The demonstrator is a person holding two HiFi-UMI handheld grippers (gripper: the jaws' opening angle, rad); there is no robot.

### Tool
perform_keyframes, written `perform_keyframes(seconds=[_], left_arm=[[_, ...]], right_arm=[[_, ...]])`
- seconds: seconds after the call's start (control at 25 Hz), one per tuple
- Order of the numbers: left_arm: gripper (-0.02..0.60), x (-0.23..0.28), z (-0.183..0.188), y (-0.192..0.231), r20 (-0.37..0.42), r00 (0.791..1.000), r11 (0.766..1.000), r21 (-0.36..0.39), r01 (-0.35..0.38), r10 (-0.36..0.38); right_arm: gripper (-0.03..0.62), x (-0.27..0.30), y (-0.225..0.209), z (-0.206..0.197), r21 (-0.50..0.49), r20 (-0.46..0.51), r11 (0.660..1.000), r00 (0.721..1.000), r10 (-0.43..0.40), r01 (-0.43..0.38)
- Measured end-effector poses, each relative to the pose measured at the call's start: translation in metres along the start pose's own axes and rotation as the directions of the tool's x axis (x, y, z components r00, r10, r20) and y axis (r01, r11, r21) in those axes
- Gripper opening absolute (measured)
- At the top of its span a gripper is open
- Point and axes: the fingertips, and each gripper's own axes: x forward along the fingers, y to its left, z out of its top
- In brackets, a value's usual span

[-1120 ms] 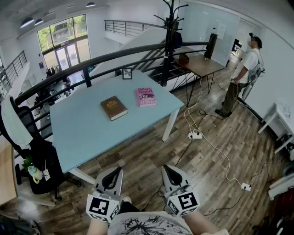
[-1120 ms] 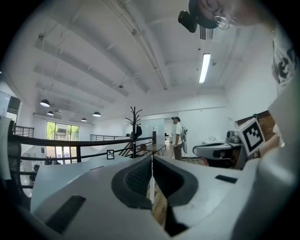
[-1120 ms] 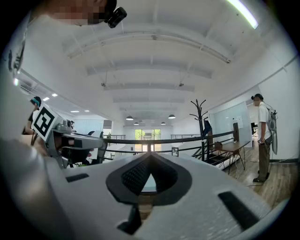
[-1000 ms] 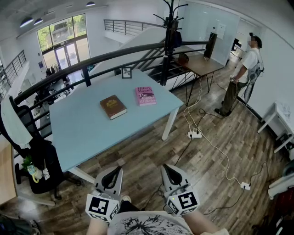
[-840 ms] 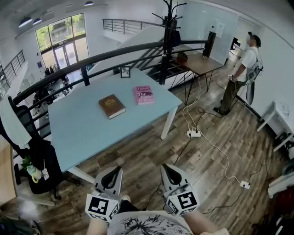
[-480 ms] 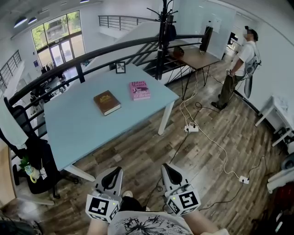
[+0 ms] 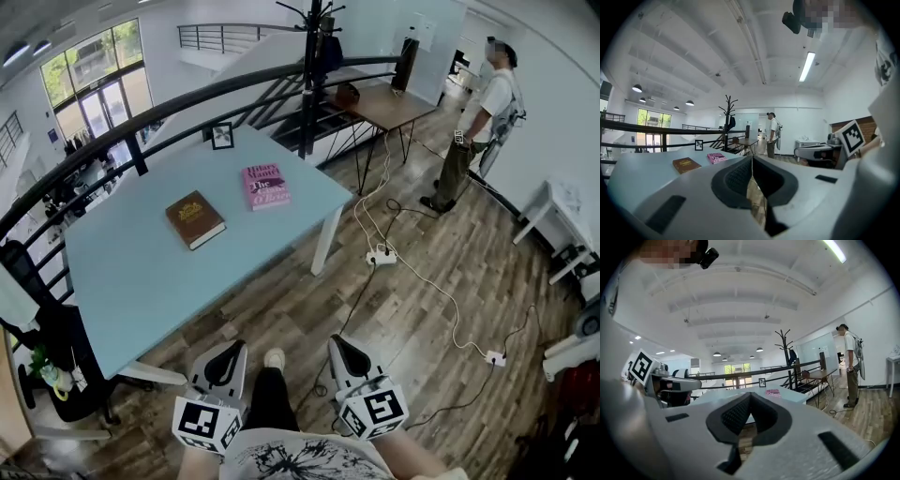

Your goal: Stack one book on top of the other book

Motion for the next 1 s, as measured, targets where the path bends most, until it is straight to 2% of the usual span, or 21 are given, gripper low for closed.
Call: perform_keyframes(seconds=[0.32,0.52,0.68,1.0], left_arm=[[0.011,0.138,0.02,0.07,0.008,0.997,0.997,-0.005,0.077,-0.077],[0.011,0.215,0.049,0.138,0.009,0.997,0.997,0.032,0.075,-0.075],[0.011,0.258,0.069,0.179,0.017,0.996,0.996,0.043,0.082,-0.083],[0.011,0.309,0.059,0.24,-0.005,1.0,1.0,-0.012,0.02,-0.021]], right_arm=[[-0.008,0.129,-0.066,0.017,-0.015,-0.017,0.999,0.999,-0.051,0.05],[-0.006,0.227,-0.102,0.042,-0.035,-0.014,0.997,0.997,-0.072,0.072],[-0.008,0.29,-0.118,0.056,-0.045,-0.017,0.996,0.997,-0.072,0.071],[-0.006,0.374,-0.133,0.051,-0.051,-0.075,0.999,0.997,-0.014,0.011]])
